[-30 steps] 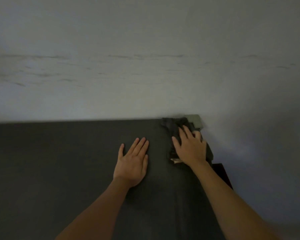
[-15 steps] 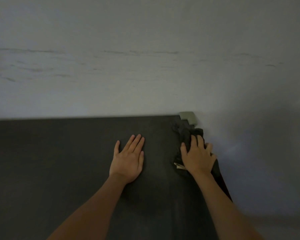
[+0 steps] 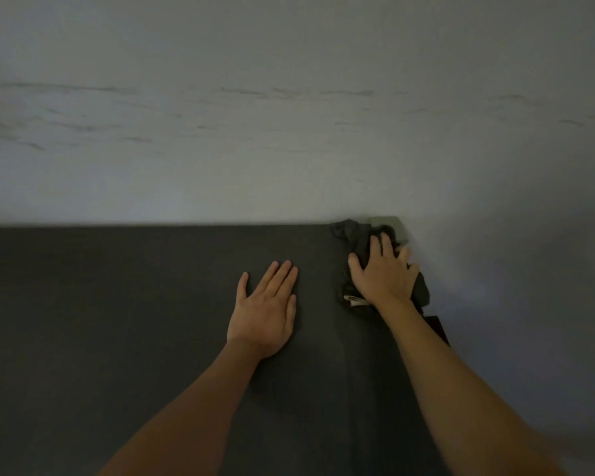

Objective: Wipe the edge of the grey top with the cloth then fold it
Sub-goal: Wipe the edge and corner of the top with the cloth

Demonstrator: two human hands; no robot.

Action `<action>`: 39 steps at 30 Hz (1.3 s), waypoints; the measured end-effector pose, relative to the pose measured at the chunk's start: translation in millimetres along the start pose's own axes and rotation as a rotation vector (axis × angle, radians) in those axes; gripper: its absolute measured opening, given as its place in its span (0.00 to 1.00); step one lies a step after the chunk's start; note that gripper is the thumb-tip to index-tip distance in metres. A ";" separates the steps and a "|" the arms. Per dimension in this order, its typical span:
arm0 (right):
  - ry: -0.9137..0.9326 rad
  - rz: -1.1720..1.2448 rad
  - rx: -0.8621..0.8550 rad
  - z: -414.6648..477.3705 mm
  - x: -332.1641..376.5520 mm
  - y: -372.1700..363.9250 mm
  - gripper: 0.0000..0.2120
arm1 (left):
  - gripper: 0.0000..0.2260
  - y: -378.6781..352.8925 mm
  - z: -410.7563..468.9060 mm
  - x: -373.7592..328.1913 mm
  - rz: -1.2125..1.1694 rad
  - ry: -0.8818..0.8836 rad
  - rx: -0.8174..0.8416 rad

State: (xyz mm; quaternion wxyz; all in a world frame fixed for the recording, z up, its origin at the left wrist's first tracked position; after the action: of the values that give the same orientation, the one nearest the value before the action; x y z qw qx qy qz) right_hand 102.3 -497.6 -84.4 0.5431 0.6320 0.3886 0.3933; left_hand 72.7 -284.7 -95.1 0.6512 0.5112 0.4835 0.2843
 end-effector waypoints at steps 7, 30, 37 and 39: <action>0.272 -0.043 -0.018 7.3 21.2 0.0 0.27 | 0.24 -1.0 0.1 -0.6 0.001 -0.009 -0.006; -0.248 0.029 0.021 -54.6 -49.3 -0.8 0.32 | 0.26 -3.0 7.0 12.1 0.029 0.177 -0.037; -0.311 0.103 -0.035 -62.9 -54.2 2.8 0.29 | 0.26 -1.6 6.2 11.4 0.020 0.168 -0.030; -0.276 0.007 -0.061 -107.0 -63.3 -7.3 0.30 | 0.26 -0.9 6.2 10.6 0.022 0.165 -0.021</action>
State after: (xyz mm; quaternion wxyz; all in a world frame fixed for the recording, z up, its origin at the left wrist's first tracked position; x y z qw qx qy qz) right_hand -21.1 -514.2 -85.7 0.6089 0.6646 0.2961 0.3160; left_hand 82.2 -278.2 -99.5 0.6111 0.4845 0.5269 0.3379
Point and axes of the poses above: each hand's wrist, its own z-axis towards the middle knuckle, its own y-axis out of the back of the hand, x = y × z, the point moved 6 cm from there along z, towards the middle knuckle, and after that the axes turned 3 degrees about -z, right-handed, at the moved point
